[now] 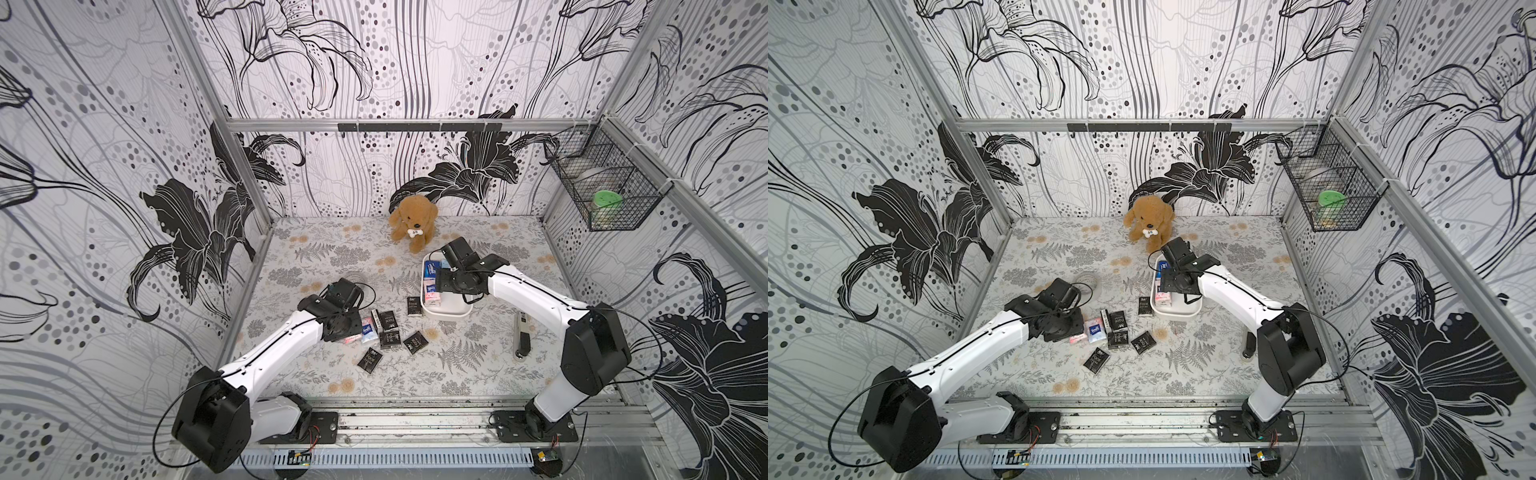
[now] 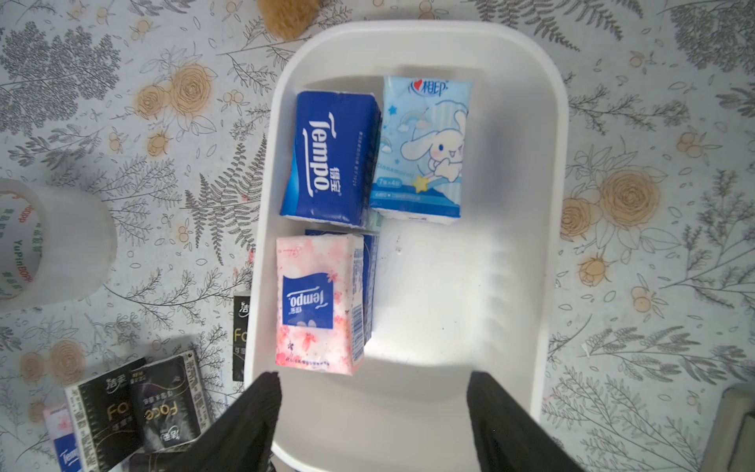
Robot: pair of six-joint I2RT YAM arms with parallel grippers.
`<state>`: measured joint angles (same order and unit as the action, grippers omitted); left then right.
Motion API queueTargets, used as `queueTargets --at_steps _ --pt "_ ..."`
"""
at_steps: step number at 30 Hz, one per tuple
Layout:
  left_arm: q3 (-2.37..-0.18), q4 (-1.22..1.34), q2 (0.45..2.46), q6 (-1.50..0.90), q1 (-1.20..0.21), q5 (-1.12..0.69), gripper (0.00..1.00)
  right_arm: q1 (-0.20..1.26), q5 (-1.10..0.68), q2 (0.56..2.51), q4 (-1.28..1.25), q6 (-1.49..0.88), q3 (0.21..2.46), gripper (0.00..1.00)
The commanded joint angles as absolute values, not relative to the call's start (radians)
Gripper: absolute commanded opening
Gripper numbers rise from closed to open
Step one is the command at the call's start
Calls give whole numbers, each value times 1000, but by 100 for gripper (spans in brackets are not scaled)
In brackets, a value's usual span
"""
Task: Put the pocket tissues into the storage box
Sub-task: Pick up the pocket tissues from the center of the board, then place the pocket tissues in the storage box.
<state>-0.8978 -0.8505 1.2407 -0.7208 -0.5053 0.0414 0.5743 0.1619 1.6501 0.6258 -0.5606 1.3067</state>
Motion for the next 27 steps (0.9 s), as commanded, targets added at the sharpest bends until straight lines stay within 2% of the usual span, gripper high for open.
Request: queueTargets --at_steps 1,3,10,17,27 --pt "-999 -820 1242 -733 -522 18 40 567 175 1652 616 -570 1299 78" --pt "-1056 -769 1263 -745 -545 -2 35 558 175 1647 603 -582 1283 78" --pt "-1258 -644 1462 -759 -687 -21 36 475 156 1609 576 -625 1220 78" --pt "-1559 -608 1755 -723 -824 -44 36 328 117 1536 539 -634 1113 78" --pt "-1864 -664 2064 -690 -882 -30 37 243 137 1437 513 -640 987 79"
